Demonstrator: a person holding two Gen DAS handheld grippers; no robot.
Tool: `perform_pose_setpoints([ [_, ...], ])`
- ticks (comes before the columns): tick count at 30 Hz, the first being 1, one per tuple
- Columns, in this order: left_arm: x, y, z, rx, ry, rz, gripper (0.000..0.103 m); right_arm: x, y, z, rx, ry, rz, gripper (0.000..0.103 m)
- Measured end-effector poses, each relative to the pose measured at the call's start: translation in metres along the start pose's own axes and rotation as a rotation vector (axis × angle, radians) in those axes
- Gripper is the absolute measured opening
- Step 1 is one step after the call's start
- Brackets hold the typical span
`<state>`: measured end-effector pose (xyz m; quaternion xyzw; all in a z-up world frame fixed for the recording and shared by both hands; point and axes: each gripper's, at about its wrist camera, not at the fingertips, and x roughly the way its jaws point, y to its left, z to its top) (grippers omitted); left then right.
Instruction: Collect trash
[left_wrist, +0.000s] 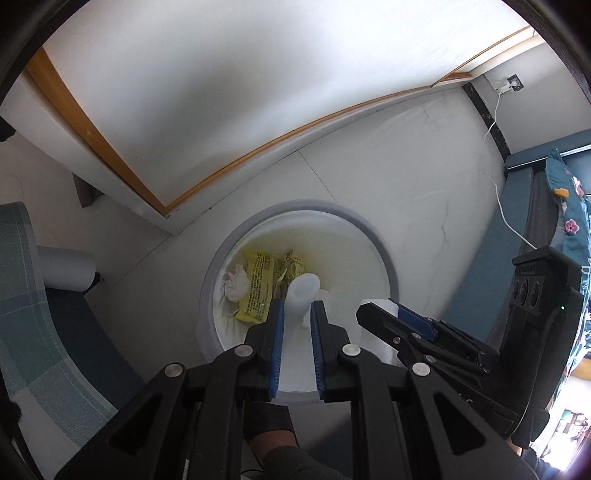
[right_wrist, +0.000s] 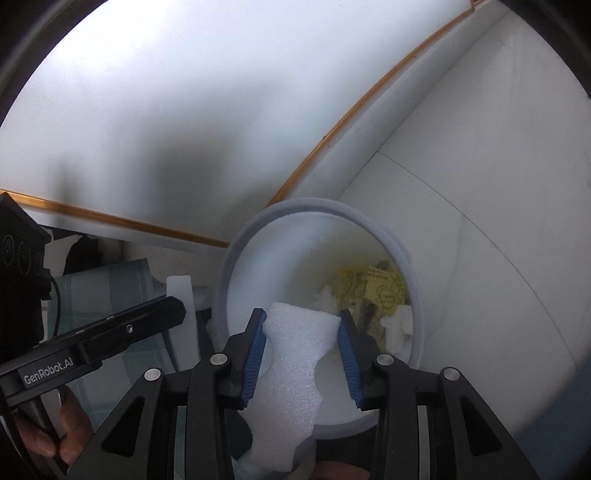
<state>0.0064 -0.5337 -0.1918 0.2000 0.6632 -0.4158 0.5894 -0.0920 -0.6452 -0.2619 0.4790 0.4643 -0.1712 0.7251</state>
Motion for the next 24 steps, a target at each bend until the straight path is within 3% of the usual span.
perform_pose_setpoints([
  [8,-0.001,0.000,-0.002,0.017,0.016,0.013,0.013,-0.015,-0.010,-0.002,0.003,-0.001,-0.033,0.047],
  [11,-0.007,-0.001,-0.007,0.042,0.012,0.017,0.023,-0.024,-0.013,-0.003,0.017,-0.007,-0.042,0.050],
  [13,-0.012,-0.002,-0.011,0.059,0.010,0.039,0.023,-0.031,-0.013,-0.004,0.020,-0.016,-0.046,0.056],
  [19,-0.046,-0.009,-0.023,0.093,-0.087,0.116,0.029,-0.057,0.000,-0.009,-0.010,-0.045,-0.039,0.060],
  [24,-0.077,-0.011,-0.034,0.094,-0.146,0.131,0.030,-0.082,0.022,-0.013,-0.049,-0.078,-0.027,0.063],
])
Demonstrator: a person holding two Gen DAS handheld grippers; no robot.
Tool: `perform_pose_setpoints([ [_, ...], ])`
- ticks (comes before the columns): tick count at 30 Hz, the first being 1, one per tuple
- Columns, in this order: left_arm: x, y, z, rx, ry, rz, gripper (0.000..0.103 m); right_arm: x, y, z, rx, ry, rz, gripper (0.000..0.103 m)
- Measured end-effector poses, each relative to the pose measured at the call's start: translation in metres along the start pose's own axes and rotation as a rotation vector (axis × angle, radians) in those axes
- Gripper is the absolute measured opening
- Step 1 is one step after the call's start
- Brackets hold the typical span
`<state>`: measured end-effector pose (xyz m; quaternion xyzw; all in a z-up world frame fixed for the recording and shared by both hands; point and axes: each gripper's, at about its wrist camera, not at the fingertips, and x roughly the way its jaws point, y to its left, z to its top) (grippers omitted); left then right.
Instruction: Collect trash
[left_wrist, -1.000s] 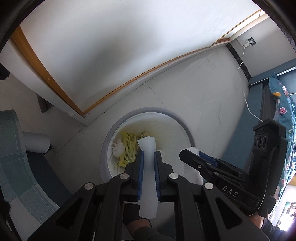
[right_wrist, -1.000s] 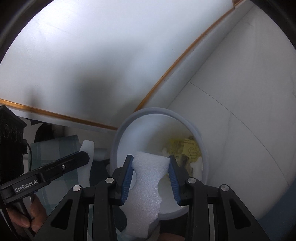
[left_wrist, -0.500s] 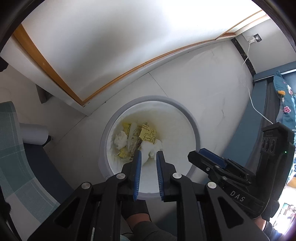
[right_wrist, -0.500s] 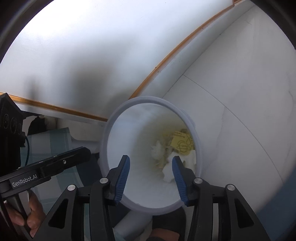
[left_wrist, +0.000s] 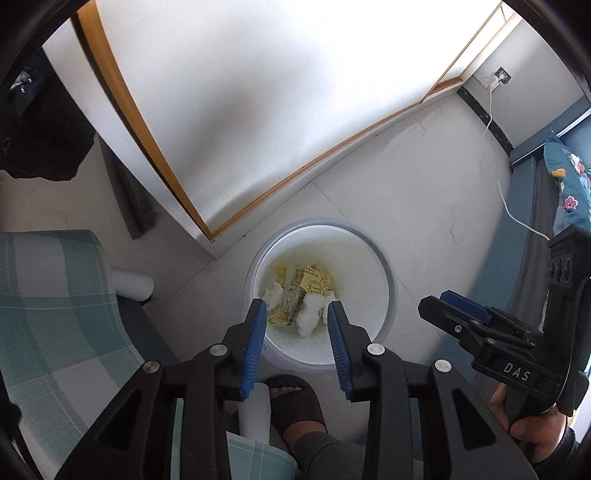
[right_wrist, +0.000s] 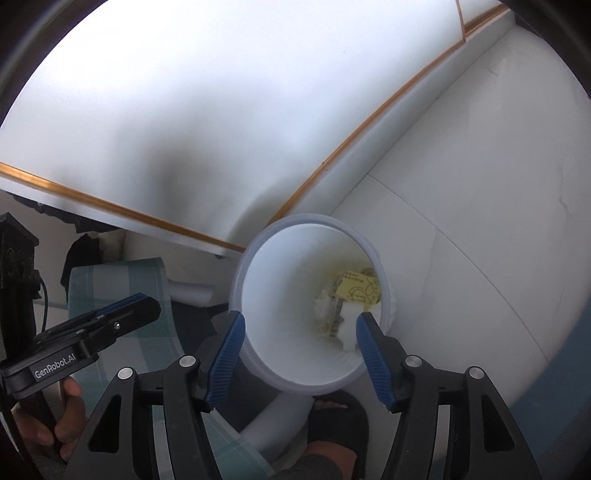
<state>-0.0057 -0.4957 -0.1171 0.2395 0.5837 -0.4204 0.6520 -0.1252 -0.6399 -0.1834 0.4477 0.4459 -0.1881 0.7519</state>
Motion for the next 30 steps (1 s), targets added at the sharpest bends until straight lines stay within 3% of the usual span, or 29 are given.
perform_pose_setpoints([
  [5,-0.031,-0.001,-0.008,-0.018,-0.095,0.020,0.060,-0.029,0.013,-0.001,-0.039,-0.033,0.000,0.065],
  [7,-0.042,-0.001,-0.010,-0.026,-0.123,0.030,0.063,-0.040,0.017,-0.001,-0.053,-0.044,-0.003,0.067],
  [13,-0.060,0.004,-0.019,-0.060,-0.186,0.035,0.064,-0.067,0.029,-0.005,-0.084,-0.069,-0.006,0.075],
  [21,-0.071,0.003,-0.026,-0.022,-0.186,0.068,0.064,-0.086,0.042,-0.013,-0.124,-0.082,-0.012,0.084],
  [30,-0.068,0.009,-0.028,-0.044,-0.183,0.069,0.064,-0.091,0.047,-0.016,-0.148,-0.079,-0.025,0.085],
])
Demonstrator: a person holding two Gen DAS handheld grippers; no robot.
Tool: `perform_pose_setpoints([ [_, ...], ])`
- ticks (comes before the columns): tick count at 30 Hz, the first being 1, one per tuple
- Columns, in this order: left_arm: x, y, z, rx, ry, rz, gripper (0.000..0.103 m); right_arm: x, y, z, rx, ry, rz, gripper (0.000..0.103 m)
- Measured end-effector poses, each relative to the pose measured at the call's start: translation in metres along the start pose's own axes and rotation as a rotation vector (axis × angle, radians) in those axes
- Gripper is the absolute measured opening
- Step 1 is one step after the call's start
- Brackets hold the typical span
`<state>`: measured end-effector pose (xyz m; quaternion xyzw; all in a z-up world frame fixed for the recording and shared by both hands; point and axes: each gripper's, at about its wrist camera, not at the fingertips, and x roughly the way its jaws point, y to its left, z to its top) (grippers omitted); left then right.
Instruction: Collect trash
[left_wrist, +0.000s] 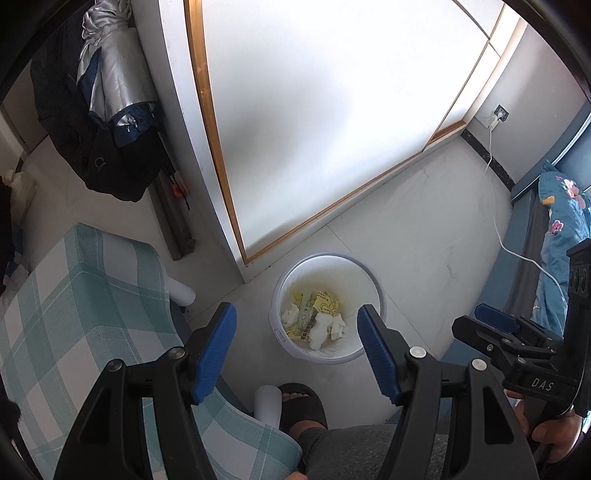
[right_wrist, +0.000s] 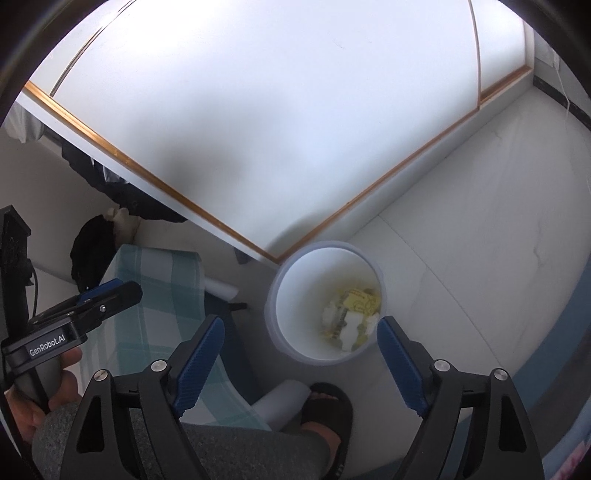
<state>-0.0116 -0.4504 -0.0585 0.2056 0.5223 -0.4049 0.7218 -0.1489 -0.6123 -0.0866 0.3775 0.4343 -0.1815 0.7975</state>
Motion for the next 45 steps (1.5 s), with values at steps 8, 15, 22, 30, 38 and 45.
perform_pose_setpoints([
  [8,-0.006,-0.003,-0.001,-0.010,-0.002,0.012,0.064,-0.001,0.000,-0.002,-0.004,0.003,0.006,0.085],
  [15,-0.010,-0.006,-0.002,-0.007,-0.004,0.000,0.064,-0.002,-0.001,-0.005,0.002,0.002,0.008,0.085],
  [22,-0.011,-0.006,-0.002,-0.002,-0.006,-0.014,0.064,-0.003,-0.001,-0.006,0.004,-0.003,0.009,0.085],
  [30,-0.011,-0.005,-0.001,0.003,-0.012,-0.014,0.064,-0.003,-0.002,-0.007,0.009,-0.005,0.008,0.085],
  [38,-0.010,-0.005,-0.001,0.002,0.001,-0.014,0.064,-0.003,-0.003,-0.008,0.013,-0.006,0.009,0.085],
  [45,-0.009,-0.005,-0.001,0.004,0.001,-0.020,0.064,-0.002,-0.005,-0.010,0.020,-0.007,0.010,0.085],
])
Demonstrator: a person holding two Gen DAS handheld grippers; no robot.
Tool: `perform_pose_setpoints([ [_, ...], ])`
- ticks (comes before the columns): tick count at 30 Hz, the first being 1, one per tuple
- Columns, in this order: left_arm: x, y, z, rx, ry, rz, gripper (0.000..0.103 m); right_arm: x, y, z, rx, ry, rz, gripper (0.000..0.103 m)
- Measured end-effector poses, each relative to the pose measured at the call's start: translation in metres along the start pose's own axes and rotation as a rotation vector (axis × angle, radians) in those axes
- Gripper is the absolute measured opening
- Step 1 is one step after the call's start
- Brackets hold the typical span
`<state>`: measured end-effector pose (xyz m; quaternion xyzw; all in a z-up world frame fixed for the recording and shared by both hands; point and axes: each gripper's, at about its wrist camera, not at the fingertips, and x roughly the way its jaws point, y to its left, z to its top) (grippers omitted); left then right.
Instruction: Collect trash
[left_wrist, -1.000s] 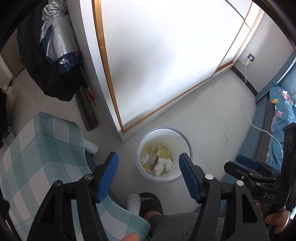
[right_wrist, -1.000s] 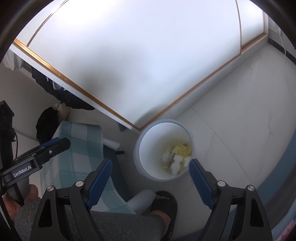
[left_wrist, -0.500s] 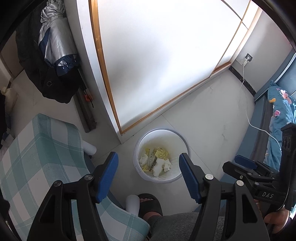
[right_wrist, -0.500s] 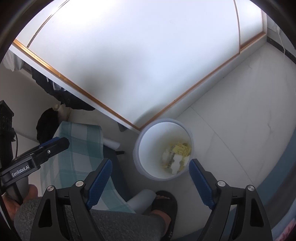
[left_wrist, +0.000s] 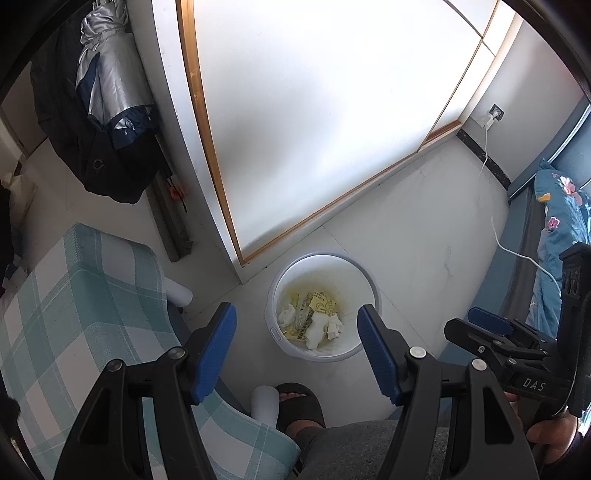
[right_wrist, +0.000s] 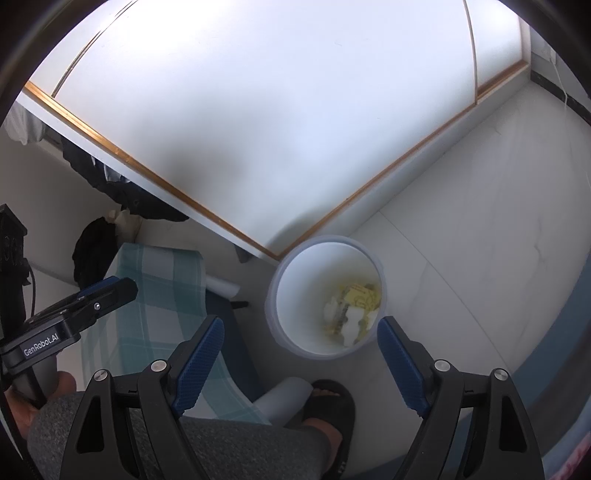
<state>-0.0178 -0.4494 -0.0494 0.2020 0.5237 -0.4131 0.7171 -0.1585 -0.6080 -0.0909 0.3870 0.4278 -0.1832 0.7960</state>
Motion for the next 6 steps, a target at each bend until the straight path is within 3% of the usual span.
perform_pose_setpoints([
  [6,-0.0004,-0.0003,-0.0016,-0.004,-0.019,-0.015,0.064,0.0007,0.0003,-0.0001,0.006,0.002,-0.003,0.085],
])
